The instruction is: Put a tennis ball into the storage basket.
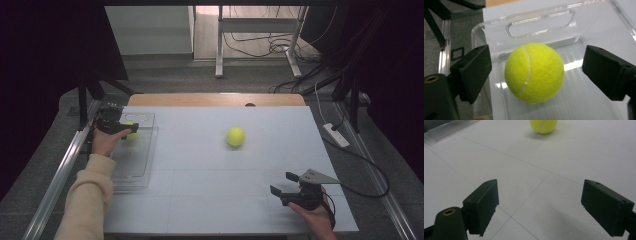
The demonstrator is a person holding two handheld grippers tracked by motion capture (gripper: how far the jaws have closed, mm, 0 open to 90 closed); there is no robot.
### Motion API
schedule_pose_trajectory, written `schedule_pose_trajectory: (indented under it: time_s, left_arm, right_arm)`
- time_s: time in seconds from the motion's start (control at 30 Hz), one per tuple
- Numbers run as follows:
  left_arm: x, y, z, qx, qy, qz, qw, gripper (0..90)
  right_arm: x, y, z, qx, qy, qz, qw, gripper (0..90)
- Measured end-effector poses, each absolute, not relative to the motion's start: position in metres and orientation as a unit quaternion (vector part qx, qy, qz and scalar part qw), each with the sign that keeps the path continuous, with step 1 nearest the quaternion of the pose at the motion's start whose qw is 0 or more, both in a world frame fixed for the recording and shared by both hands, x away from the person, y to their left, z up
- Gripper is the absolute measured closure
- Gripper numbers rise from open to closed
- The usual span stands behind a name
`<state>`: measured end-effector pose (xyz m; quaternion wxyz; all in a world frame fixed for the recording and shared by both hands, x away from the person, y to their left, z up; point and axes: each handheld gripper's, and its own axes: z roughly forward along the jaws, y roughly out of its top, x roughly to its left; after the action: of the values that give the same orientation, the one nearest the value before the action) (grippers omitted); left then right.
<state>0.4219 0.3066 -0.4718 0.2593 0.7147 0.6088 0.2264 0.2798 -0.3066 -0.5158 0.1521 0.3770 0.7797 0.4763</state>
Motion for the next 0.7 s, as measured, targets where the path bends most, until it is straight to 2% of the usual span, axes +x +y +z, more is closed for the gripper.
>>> schedule_pose_trajectory:
  time_s: [0.7]
  left_arm:
    - [0.377, 0.287, -0.446, 0.707, 0.543, 0.197, 0.408, 13.5]
  right_arm:
    - [0.281, -0.306, -0.516, 0.376, 0.779, 0.478, 0.152, 14.7]
